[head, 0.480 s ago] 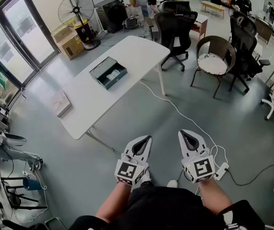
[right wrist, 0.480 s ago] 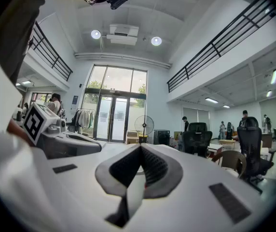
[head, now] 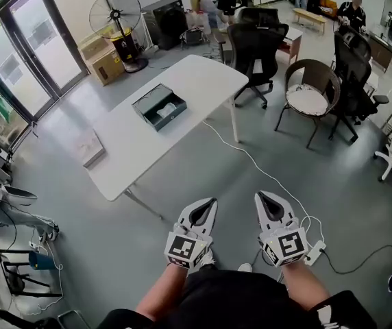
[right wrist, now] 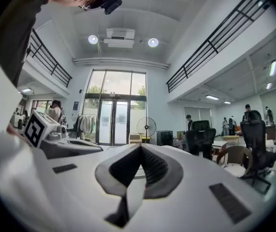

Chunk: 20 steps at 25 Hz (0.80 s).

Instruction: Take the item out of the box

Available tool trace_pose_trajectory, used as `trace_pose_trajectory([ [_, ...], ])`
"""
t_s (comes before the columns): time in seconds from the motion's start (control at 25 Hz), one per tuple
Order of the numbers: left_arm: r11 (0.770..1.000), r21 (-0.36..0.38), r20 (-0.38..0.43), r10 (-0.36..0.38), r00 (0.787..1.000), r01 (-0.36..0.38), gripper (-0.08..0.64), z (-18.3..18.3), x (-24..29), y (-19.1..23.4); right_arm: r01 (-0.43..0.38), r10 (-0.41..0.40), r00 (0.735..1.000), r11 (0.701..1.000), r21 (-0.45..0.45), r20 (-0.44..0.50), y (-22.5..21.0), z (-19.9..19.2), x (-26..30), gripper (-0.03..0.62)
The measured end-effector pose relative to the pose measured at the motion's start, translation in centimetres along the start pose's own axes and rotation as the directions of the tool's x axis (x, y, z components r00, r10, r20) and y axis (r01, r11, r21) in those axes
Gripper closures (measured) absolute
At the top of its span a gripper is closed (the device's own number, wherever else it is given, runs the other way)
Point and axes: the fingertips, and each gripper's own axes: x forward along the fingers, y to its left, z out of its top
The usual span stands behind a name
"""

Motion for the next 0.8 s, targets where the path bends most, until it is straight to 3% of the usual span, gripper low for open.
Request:
trace_pose_trajectory([
  [0.52,1.0,-0.011,0.011,0.003,1.0,-0.003,0.548,-0.4,-2.4,10.0,-0.012,0.012,1.0,0.999,-0.043,0.007,5.6,0.3,9.3,0.586],
  [0.8,1.0,-0.022,0.008,-0.015,1.0,0.015,0.548,-1.2,-3.0,14.4,-0.006,0.005,0.999,0.999,-0.045,-0.035,7.9,-1.0,12.8,0.586],
])
